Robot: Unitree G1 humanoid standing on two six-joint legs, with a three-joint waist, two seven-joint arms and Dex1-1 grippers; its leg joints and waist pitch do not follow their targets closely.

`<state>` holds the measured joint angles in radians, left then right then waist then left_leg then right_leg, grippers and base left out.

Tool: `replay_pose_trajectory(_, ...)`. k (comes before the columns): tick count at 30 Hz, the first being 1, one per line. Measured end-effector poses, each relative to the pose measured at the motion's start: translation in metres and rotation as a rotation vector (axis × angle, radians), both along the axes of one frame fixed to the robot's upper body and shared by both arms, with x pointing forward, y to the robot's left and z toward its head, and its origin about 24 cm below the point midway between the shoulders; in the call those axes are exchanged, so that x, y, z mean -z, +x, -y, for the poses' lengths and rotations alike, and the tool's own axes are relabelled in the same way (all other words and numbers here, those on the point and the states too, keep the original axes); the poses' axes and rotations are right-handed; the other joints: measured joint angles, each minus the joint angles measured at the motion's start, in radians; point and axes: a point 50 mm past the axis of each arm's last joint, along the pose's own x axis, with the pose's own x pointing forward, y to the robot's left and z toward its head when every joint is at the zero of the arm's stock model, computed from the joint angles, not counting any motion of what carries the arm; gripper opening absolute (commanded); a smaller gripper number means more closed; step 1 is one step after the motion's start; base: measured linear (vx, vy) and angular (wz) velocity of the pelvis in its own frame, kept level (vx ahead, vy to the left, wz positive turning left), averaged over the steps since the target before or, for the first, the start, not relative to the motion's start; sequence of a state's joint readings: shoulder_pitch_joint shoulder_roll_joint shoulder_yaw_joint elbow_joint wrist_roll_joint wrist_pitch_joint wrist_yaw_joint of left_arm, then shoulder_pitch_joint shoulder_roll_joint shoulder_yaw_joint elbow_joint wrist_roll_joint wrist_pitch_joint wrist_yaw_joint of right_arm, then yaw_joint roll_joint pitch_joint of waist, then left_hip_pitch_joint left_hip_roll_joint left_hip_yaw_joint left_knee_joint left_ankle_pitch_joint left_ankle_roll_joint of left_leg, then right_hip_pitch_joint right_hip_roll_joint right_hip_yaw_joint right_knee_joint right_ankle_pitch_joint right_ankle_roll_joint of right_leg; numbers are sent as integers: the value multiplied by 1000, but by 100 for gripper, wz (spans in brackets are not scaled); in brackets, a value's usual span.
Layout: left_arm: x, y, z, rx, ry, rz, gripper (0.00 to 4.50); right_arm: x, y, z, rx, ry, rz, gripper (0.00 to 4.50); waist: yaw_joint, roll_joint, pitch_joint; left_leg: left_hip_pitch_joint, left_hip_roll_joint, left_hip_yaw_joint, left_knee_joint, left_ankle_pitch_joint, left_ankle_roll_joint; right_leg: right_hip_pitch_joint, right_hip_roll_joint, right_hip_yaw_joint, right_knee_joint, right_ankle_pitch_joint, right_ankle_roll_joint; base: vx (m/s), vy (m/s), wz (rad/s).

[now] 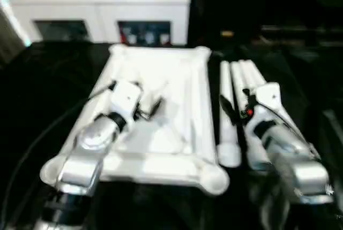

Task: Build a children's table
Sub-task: Move to table

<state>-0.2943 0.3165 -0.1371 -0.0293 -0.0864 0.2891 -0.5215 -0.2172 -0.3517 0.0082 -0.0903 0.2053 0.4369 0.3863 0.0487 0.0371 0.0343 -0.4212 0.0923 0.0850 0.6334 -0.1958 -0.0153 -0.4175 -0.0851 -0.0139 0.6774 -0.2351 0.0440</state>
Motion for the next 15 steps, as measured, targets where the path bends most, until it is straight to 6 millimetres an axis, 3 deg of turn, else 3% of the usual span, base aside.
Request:
replay_pose_trajectory(3,1,-4,-13,76,41,-42,436,-4,-5,-8,-139,-39,-5,386,4,3,1,8,31,10,-3,4,-19,19,12,-17,-25,10,-19,-54,-45,3)
replay_pose_trajectory(5,1,-9,-17,154,52,-80,420,-5,-8,-12,-213,-57,-15,391,6,-4,7,22,46,32,-7,4,-21,32,9,-24,-32,13,-25,-68,-11,7)
replay_pose_trajectory(9,6,-17,-19,294,62,-193,396,-8,-10,-14,-330,-73,-29,393,15,-13,13,36,51,46,-10,4,-21,39,4,-24,-36,9,-19,-86,10,4)
replay_pose_trajectory(15,16,-29,-15,493,86,-388,329,-10,-20,-16,-522,-83,-81,393,12,-25,20,34,51,59,-13,4,-20,37,-6,-26,-39,9,-19,-21,7,-1)
